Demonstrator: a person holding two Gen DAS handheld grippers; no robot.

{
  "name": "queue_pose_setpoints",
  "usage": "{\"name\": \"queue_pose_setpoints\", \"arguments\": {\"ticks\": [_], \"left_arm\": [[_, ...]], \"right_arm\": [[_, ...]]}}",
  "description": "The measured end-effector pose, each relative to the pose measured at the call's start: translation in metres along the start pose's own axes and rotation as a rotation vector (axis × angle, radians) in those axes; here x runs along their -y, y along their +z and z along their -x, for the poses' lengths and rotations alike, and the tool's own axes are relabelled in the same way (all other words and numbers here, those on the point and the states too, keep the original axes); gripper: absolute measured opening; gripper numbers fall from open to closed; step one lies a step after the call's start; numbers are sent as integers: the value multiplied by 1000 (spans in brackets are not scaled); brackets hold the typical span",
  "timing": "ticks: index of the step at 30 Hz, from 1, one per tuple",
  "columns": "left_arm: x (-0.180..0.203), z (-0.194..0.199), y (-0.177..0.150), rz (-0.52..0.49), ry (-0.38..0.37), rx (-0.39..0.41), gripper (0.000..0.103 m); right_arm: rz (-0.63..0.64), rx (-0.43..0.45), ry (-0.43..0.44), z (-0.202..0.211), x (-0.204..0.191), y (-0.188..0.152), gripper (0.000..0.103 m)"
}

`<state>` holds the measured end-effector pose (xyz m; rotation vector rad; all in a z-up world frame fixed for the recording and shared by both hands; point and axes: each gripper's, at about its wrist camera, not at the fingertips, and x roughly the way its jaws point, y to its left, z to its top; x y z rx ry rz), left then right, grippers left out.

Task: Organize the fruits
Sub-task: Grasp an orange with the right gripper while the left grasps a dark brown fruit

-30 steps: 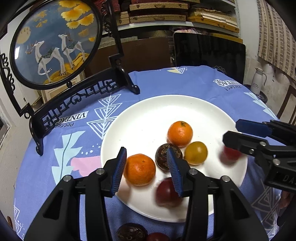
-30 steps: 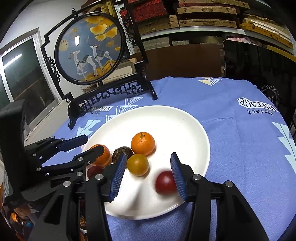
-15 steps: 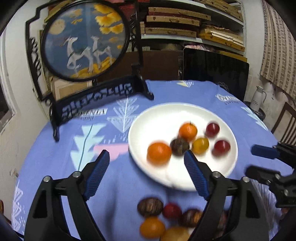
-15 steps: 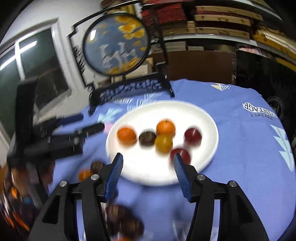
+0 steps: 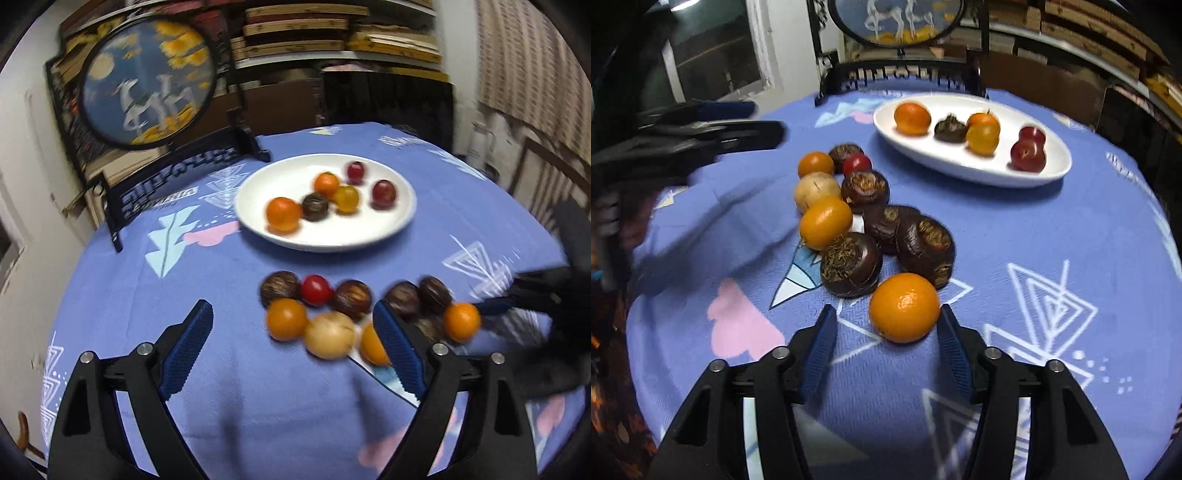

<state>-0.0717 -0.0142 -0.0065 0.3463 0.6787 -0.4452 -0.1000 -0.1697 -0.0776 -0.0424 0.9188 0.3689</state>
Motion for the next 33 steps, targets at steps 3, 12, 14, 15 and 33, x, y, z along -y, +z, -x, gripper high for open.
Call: {"name": "queue_pose_setpoints", "arguments": {"ticks": [3, 12, 14, 15, 33], "left_arm": [[22, 9, -6, -73, -42, 1, 86], [101, -8, -14, -277, -176, -44, 72], [110, -22, -13, -292, -171, -84, 67], [111, -27, -14, -295, -167, -98, 67], [97, -33, -11, -292, -176, -112, 33]], "right_arm": [[6, -2, 5, 4, -2, -4, 37], [-96, 39, -39, 33, 30, -27, 37], [-106, 45, -36, 36, 34, -28, 37], [-110, 46, -33, 36, 36, -29, 37], [-130, 82, -22, 43, 40, -28, 37]]}}
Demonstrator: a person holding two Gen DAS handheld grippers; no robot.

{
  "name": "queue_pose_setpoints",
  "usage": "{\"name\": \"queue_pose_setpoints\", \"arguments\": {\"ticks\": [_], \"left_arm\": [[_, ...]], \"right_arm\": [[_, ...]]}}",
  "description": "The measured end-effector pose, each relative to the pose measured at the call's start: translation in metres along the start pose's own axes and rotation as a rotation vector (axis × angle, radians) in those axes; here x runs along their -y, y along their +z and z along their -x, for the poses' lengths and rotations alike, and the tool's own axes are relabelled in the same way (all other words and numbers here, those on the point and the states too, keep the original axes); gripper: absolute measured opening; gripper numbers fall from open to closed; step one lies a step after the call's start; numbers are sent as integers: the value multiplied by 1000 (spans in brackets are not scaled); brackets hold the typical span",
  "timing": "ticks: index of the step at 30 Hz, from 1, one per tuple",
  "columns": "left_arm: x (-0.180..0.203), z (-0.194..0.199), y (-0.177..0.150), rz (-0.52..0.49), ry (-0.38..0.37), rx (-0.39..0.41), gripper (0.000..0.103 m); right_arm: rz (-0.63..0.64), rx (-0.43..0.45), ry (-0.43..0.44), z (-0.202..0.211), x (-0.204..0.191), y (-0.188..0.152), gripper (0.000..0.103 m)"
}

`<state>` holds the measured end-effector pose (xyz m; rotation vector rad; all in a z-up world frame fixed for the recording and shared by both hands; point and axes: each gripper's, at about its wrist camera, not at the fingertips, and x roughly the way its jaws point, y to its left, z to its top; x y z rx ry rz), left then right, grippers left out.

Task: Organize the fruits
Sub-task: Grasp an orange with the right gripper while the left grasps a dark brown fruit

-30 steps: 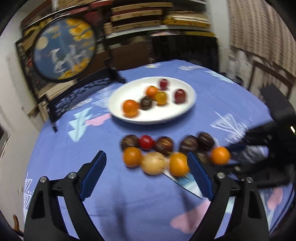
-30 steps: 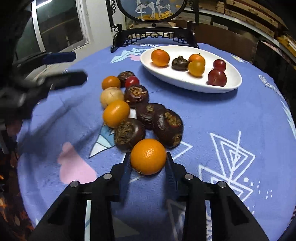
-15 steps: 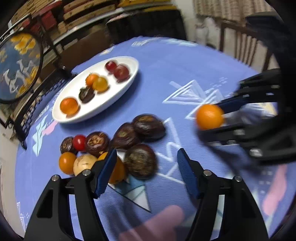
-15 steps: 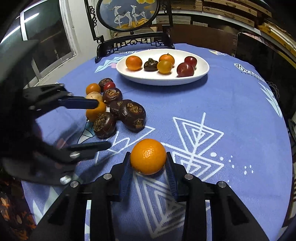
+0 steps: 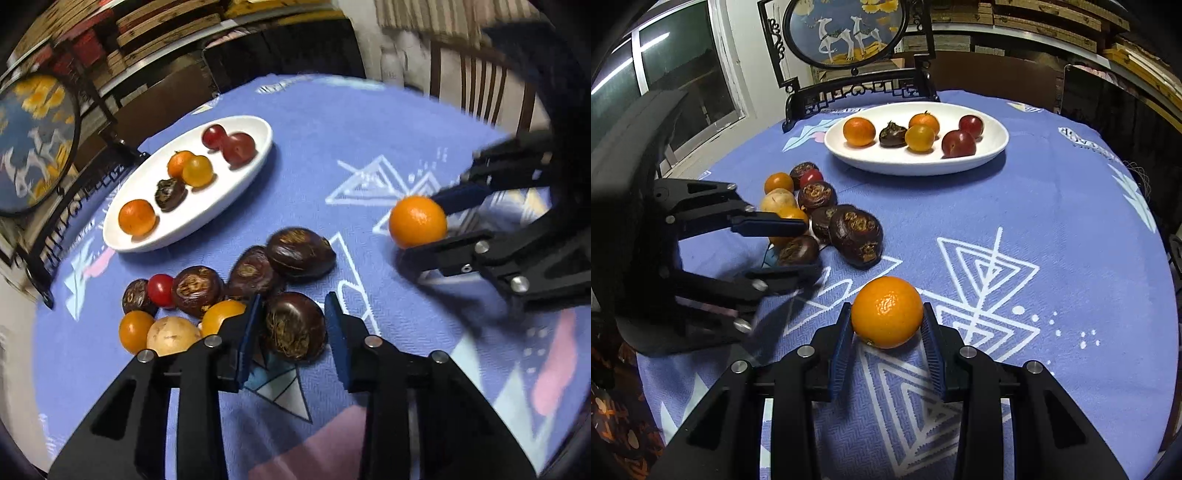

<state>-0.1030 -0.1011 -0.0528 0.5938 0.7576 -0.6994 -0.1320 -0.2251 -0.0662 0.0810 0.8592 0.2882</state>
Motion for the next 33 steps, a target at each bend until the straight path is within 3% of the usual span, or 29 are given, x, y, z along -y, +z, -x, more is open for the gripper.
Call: {"name": "queue_pose_setpoints", "arguments": {"ticks": [2, 4, 11, 17, 19, 21, 27, 29, 31, 33], "left_arm": [[-11, 11, 1, 40, -11, 27, 31], [-25, 25, 2, 96, -19, 63, 13], [-62, 42, 1, 230, -54, 98, 13], [-33, 45, -18, 132, -104, 69, 45], [-26, 47, -27, 118, -98, 62, 63], [-24, 43, -33, 115, -71, 49, 67], [-23, 17, -40, 137, -64, -33, 67], [-20, 10, -39, 136, -77, -43, 59], [-20, 3, -38, 144, -53, -54, 41], [-25, 4, -36, 178, -66, -53, 41]], "right_arm": [[-5, 11, -3, 3, 0, 2, 37], [-8, 13, -2, 2, 0, 4, 37], [19, -20, 13, -8, -11, 6, 37], [21, -21, 6, -6, -11, 4, 37], [22, -21, 13, -5, -11, 2, 37], [31, -24, 15, -4, -11, 1, 37], [23, -23, 26, -6, -12, -3, 37], [25, -25, 27, -6, -13, -4, 37], [29, -26, 24, -6, -13, -4, 37], [30, -21, 21, -4, -12, -4, 37]]}}
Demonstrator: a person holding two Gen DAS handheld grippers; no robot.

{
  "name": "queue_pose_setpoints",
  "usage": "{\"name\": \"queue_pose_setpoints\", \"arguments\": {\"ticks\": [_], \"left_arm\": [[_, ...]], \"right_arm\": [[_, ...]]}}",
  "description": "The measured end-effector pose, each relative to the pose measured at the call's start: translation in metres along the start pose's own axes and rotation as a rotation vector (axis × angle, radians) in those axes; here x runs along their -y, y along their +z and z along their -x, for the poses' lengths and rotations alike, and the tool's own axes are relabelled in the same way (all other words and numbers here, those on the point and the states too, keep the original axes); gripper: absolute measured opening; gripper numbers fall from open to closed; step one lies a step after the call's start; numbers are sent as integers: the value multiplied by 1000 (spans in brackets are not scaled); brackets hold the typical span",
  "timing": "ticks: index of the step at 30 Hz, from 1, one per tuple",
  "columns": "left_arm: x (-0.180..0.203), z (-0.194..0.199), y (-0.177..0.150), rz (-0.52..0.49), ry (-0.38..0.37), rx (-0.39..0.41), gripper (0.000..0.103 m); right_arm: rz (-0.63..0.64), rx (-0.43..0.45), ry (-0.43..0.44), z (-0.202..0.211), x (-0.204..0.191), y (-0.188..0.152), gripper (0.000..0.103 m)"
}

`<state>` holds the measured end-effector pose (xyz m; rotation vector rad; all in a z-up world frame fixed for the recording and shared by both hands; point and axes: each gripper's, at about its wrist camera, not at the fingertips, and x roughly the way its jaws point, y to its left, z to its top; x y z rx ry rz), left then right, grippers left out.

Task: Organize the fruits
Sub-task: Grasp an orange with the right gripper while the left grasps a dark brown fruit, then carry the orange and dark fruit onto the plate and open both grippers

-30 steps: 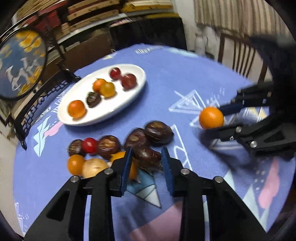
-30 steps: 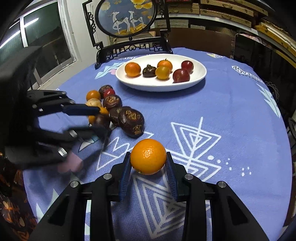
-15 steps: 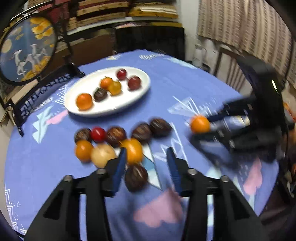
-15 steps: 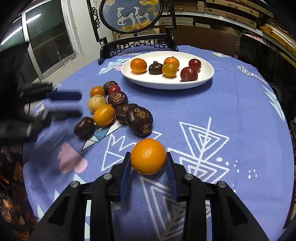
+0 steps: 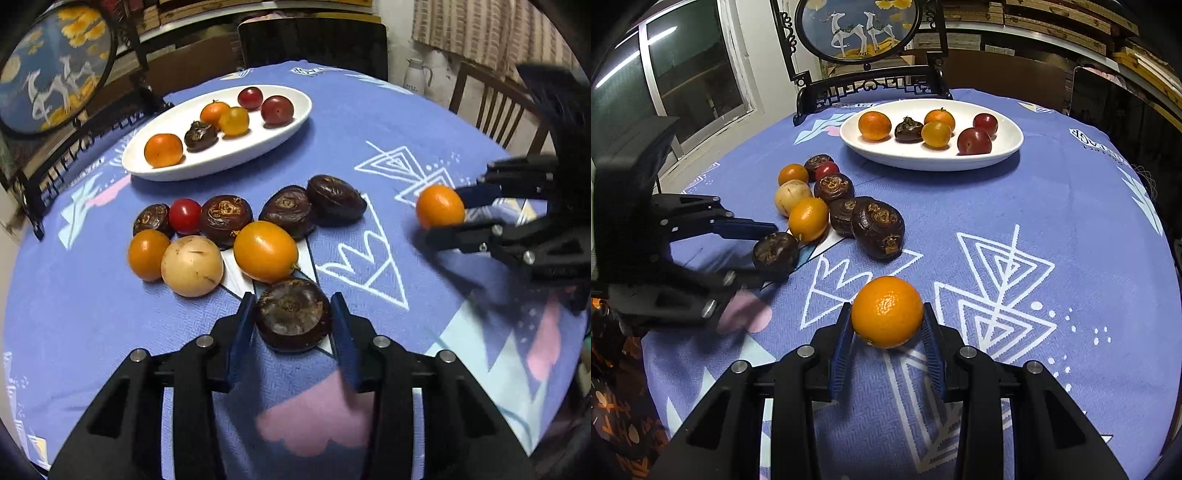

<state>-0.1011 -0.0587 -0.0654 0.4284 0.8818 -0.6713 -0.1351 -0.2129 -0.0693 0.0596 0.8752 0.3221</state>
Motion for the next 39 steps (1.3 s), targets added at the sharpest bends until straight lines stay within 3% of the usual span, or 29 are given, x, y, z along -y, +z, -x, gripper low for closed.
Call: {"name": "queue_pose_setpoints", "arguments": {"ticks": [7, 13, 18, 21, 26, 32, 39], "left_arm": [[-12, 39, 15, 31, 12, 124, 41], [-45, 64, 67, 113, 90, 237, 41], [-73, 60, 114, 192, 140, 294, 40], [-88, 46, 136, 236, 163, 298, 41], [-109, 5, 161, 291, 178, 259, 41], [-119, -32, 161, 299, 173, 225, 41], [-124, -51, 157, 284, 220, 190, 41]], "right_arm": [[10, 43, -2, 11, -1, 13, 37], [49, 186, -32, 40, -3, 70, 36], [10, 297, -29, 49, 8, 126, 36], [-42, 342, -14, 41, 21, 155, 36], [-97, 344, -26, 10, 37, 188, 37], [-127, 328, -55, -26, 48, 199, 37], [-151, 278, -68, -59, 62, 196, 37]]}}
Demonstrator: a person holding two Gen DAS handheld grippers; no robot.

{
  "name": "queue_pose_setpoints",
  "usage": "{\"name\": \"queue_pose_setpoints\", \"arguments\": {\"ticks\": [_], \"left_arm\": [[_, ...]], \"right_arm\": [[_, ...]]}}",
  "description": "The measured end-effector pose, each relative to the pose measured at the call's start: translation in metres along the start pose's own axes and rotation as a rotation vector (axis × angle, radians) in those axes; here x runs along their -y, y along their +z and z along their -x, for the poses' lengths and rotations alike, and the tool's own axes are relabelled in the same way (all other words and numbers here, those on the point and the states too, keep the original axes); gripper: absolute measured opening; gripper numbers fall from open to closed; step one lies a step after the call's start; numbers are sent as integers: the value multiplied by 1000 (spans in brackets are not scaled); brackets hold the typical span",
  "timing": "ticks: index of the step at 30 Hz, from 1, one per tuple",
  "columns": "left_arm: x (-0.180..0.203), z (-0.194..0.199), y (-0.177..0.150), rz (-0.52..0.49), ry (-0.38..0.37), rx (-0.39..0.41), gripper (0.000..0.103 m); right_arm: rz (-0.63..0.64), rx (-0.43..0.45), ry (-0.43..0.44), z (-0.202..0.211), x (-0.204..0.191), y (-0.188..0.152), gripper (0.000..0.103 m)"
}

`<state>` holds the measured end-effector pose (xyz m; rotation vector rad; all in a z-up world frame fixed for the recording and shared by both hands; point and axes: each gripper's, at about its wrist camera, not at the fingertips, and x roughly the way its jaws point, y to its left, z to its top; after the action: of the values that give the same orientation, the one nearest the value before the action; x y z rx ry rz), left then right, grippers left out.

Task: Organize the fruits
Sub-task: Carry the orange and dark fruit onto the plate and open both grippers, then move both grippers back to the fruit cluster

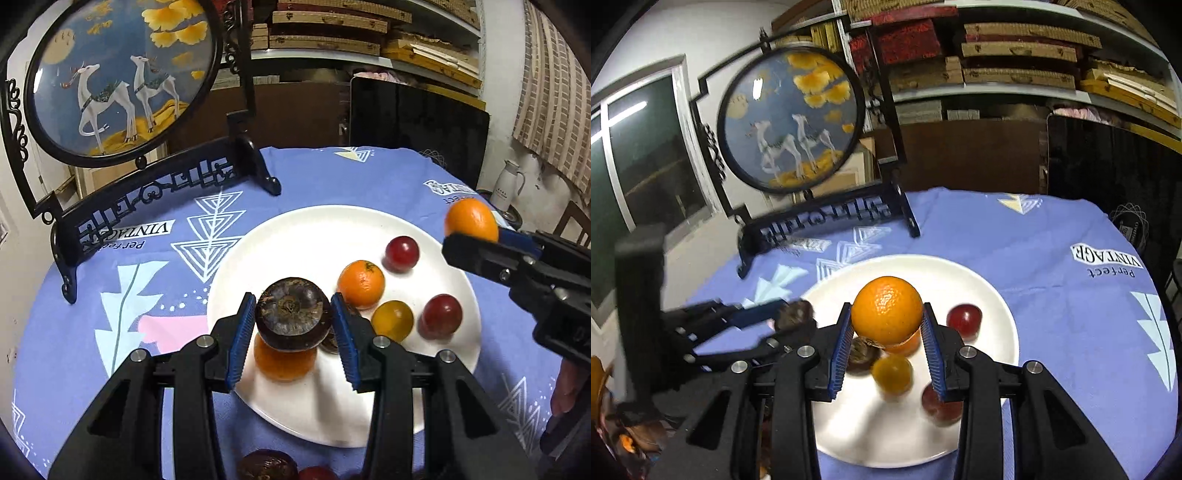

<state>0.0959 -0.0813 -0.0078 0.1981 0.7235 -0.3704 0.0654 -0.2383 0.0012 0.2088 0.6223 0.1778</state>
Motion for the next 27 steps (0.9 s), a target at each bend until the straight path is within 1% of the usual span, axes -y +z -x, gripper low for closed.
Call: {"name": "queue_pose_setpoints", "arguments": {"ticks": [7, 12, 15, 17, 18, 19, 20, 27], "left_arm": [[7, -3, -2, -31, 2, -4, 41], [8, -6, -3, -31, 8, -12, 41], [7, -7, -3, -23, 3, -17, 42], [6, -4, -2, -18, 9, -4, 49], [4, -3, -2, -16, 11, 3, 54], [3, -1, -1, -12, 12, 9, 58], [3, 0, -1, -9, 12, 16, 59], [1, 3, 0, -16, 20, 25, 62]], "right_arm": [[-14, -18, 2, -8, 3, -3, 37], [-17, -21, -8, -11, 3, -4, 37], [-31, -29, 5, -15, 6, -6, 38], [-36, -13, 4, -12, 5, -5, 45], [-35, -10, 6, -11, 6, -5, 46], [-34, -5, 10, -9, 6, -5, 48], [-34, 1, 11, -8, 5, -5, 52], [-15, 7, 22, -4, 0, -5, 53]]}}
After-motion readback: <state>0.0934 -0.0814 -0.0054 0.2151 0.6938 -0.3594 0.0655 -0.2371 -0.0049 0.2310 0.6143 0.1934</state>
